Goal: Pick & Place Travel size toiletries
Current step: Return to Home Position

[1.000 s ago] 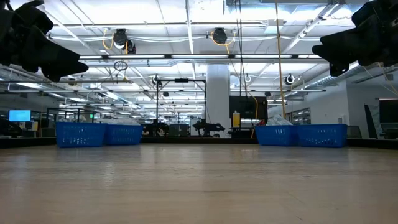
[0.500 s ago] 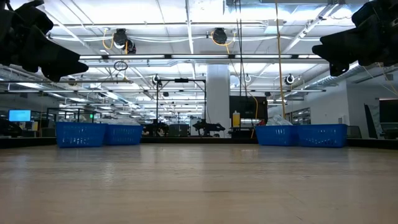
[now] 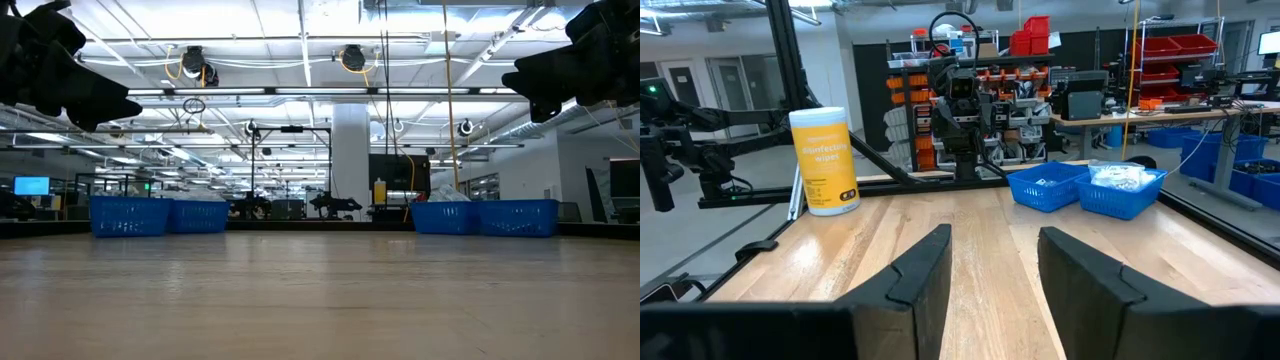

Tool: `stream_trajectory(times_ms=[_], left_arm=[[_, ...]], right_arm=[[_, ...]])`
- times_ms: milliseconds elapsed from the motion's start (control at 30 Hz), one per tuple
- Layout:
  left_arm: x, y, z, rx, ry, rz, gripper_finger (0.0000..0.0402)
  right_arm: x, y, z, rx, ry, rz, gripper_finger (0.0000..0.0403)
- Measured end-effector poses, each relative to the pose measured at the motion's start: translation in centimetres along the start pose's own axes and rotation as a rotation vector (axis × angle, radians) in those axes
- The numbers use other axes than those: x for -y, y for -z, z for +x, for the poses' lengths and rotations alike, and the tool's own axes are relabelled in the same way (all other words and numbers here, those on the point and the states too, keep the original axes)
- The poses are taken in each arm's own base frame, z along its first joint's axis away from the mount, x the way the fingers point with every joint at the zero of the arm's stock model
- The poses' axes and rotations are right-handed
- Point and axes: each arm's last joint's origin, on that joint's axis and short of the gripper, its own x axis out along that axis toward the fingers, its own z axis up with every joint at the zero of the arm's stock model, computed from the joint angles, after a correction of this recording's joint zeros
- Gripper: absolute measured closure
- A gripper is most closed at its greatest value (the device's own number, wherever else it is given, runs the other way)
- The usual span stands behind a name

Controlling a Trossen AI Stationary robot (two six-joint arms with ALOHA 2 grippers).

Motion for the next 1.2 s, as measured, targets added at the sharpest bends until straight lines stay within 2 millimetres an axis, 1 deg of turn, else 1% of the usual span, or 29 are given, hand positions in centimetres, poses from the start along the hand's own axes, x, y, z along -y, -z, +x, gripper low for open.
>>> stream_trajectory(times_ms=[1200], left_arm=[[0.0, 0.0, 0.0, 0.0, 0.0, 0.0, 0.0162]], right_arm=[[0.0, 0.0, 0.0, 0.0, 0.0, 0.0, 0.0264]])
